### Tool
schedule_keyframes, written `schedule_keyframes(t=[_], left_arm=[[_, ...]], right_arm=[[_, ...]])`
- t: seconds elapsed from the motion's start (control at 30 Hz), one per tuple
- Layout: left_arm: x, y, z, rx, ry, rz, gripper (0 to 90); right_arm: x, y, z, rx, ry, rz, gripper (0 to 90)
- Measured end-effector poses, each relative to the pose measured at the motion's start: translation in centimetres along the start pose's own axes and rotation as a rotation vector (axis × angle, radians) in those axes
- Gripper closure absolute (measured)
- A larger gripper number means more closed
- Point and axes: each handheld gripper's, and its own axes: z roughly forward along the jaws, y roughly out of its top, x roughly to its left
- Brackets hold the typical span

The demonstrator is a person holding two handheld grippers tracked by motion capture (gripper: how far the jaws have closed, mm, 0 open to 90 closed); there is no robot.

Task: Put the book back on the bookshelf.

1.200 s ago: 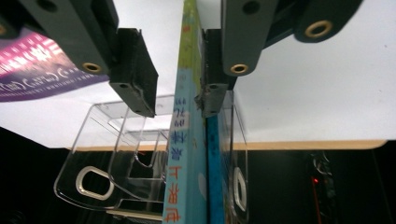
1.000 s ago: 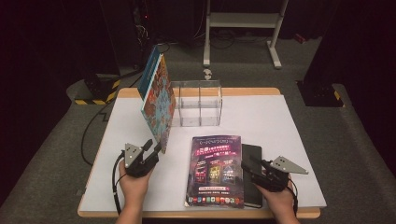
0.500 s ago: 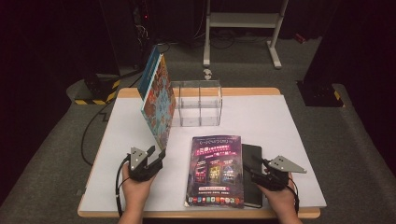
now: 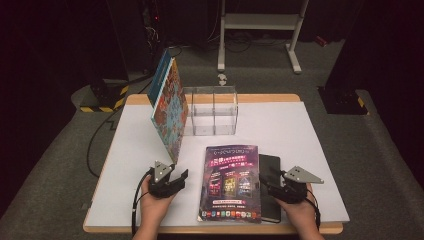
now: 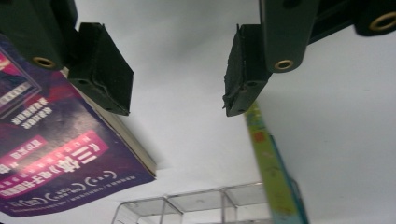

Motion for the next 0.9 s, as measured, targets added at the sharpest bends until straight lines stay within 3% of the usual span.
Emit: schedule_keyframes(t=[0.23, 0.4, 0.67, 0.8, 0.9], left_arm=[[-0.7, -0.5, 0.4, 0.057, -0.03, 0.001, 37.6], [-0.8, -0.8, 0.9, 0.151, -0.022, 0.009, 32.7], [-1.3, -1.0, 1.5, 0.201, -0.007, 0.021, 27.3], [-1.8, -1.1, 1.5, 0.186, -0.036, 0.036, 29.0], [-2.2, -1.3, 1.5, 0.205, -0.058, 0.043, 29.6]], right_arm=[[0.0, -0.1, 0.4, 0.041, -0.019, -0.008, 41.7], [-0.1, -0.3, 0.4, 0.047, -0.031, -0.019, 41.7], [0.0, -0.4, 0.4, 0.062, -0.029, -0.026, 39.6], [0.1, -0.4, 0.3, 0.069, -0.037, -0.029, 39.1], [0.1, -0.3, 0.3, 0.072, -0.041, -0.025, 38.7]])
